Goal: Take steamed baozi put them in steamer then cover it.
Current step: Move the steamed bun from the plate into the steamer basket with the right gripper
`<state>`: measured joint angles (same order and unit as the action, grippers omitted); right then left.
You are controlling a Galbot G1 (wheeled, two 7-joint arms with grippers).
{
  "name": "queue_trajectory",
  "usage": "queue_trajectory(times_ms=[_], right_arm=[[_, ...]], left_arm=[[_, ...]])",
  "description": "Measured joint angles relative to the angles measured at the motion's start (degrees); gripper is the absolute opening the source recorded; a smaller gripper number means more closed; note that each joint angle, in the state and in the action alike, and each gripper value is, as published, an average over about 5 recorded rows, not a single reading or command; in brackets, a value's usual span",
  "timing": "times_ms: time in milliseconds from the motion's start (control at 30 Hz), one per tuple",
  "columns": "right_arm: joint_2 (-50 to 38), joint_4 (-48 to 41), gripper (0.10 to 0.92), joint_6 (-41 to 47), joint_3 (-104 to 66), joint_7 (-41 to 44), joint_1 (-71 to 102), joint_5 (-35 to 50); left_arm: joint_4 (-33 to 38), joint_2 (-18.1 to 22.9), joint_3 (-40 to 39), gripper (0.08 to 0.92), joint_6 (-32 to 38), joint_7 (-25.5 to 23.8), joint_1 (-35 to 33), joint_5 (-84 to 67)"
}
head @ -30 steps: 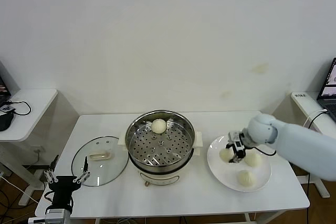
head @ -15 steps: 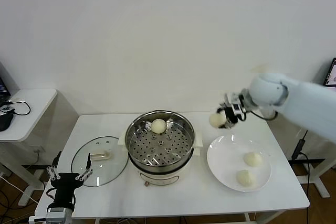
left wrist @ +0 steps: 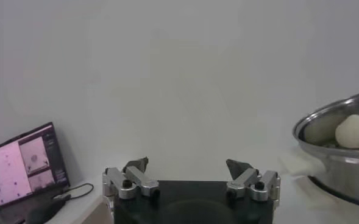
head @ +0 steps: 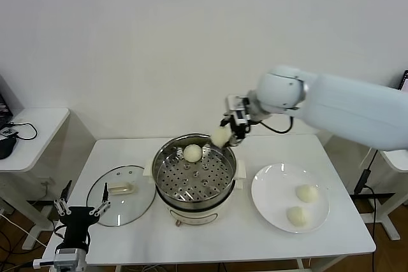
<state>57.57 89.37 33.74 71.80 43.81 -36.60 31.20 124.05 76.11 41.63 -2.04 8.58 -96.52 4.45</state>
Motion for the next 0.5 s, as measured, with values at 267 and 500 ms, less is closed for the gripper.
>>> queue_trajectory(times_ms=[267,500], right_arm=[[8.51,-5.59,0.611,3.29,-0.78,-2.86,5.25,1.61],[13.63,-9.16,0.611,5.52,-0.60,-4.59,8.75,2.23]], left_arm=[[0.11,0.46,0.91,0.823,0.01,-0.01,-0.31,-0.03],[0.21,0.73,1.19,0.823,0.06,0.00,-0.26,-0.04]])
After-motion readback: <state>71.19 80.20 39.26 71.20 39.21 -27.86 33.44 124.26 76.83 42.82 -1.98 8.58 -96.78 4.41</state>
